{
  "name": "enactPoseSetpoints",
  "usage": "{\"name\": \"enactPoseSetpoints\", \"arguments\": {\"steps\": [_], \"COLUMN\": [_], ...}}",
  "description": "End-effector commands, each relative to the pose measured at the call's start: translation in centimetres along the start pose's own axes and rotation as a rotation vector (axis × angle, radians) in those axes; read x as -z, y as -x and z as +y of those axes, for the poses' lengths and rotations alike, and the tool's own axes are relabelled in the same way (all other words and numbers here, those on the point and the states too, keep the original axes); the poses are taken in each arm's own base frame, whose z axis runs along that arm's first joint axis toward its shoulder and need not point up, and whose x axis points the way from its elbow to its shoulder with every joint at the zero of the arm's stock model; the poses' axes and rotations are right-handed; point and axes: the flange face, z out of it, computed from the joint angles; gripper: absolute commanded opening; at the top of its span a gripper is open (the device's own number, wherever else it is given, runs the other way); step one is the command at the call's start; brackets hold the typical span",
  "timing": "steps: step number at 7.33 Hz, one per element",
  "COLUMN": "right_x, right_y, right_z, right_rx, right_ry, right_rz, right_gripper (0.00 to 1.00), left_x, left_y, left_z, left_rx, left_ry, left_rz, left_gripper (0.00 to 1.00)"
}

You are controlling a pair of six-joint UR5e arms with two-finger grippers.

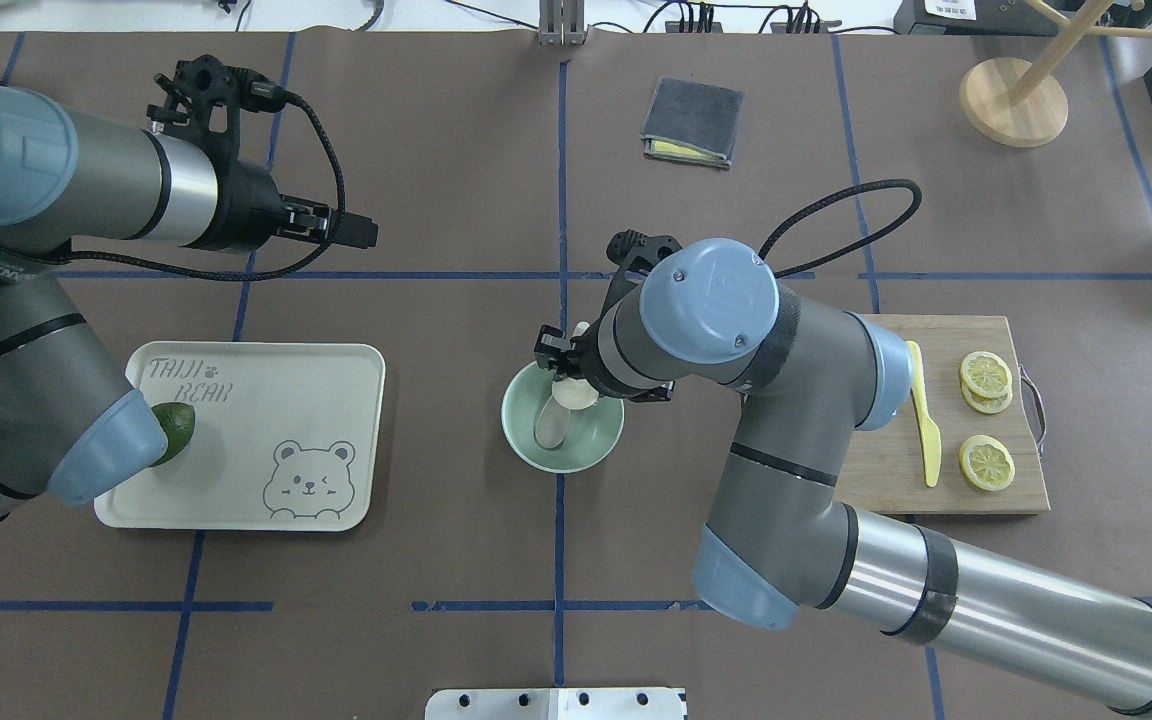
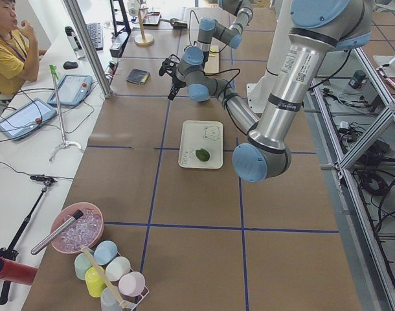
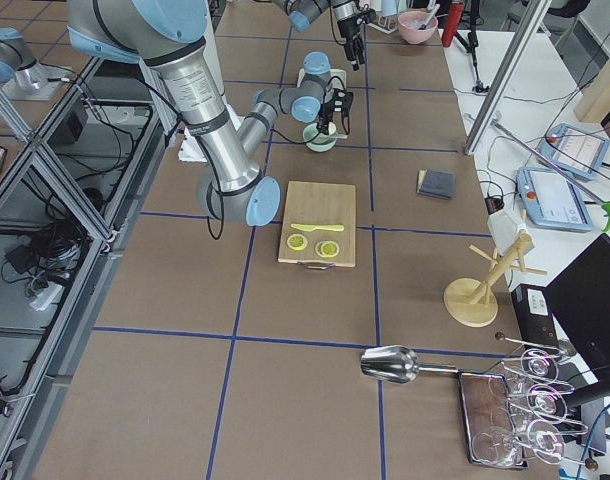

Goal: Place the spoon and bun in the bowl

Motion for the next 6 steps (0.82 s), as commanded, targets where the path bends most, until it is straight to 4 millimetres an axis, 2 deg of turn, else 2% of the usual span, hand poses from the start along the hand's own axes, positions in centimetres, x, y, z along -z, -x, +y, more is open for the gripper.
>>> {"name": "enactPoseSetpoints", "arguments": {"steps": [1,2,4,6], "right_x": [-1.7,-1.9,-2.3,-1.3], "right_y": [-0.1,0.2,0.2,0.6], "right_z": [1.9,1.8,1.8,2.2], "right_rx": [0.007,-0.015,-0.017,-0.015], "right_ry": [-0.008,-0.022,-0.023,-0.017], "right_rz": [0.019,0.020,0.029,0.005], "right_gripper": [0.55,0.57,1.00,1.00], "left_x": [-0.1,-0.1,-0.1,-0.7], "left_y": [0.1,0.1,0.1,1.1], "left_z": [0.0,0.0,0.0,0.6], "left_rx": [0.001,0.001,0.001,0.005], "left_ry": [0.001,0.001,0.001,0.015], "left_rz": [-0.003,-0.003,-0.003,-0.021], "left_gripper": [0.85,0.86,0.87,0.87]}}
